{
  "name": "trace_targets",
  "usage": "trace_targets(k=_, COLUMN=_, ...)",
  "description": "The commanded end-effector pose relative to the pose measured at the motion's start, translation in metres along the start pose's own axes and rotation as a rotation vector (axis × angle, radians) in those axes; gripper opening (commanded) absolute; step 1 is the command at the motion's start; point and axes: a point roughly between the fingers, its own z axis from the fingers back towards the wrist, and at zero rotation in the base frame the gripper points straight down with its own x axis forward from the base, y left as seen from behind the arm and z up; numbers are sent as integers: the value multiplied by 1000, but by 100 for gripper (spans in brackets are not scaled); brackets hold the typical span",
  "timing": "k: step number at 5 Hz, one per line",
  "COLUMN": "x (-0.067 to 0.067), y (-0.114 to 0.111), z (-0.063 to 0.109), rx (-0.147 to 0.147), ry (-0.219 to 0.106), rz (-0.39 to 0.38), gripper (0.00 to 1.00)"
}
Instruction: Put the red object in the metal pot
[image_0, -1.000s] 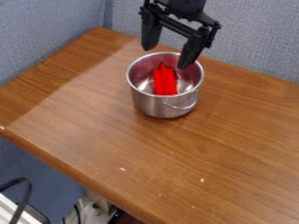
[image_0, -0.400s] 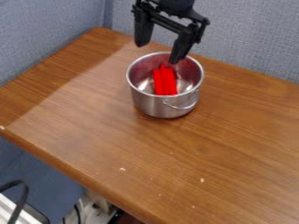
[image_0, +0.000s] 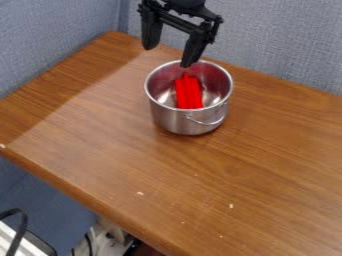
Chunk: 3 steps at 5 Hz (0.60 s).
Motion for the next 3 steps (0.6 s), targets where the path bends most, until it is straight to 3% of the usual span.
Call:
trace_targets(k=1, x=3, y=10, z=10, rx=7, ry=-42, rz=21, gripper=100)
trace_targets(k=3, x=3, y=16, z=7, rx=4, ry=-29, rz=22, gripper=100)
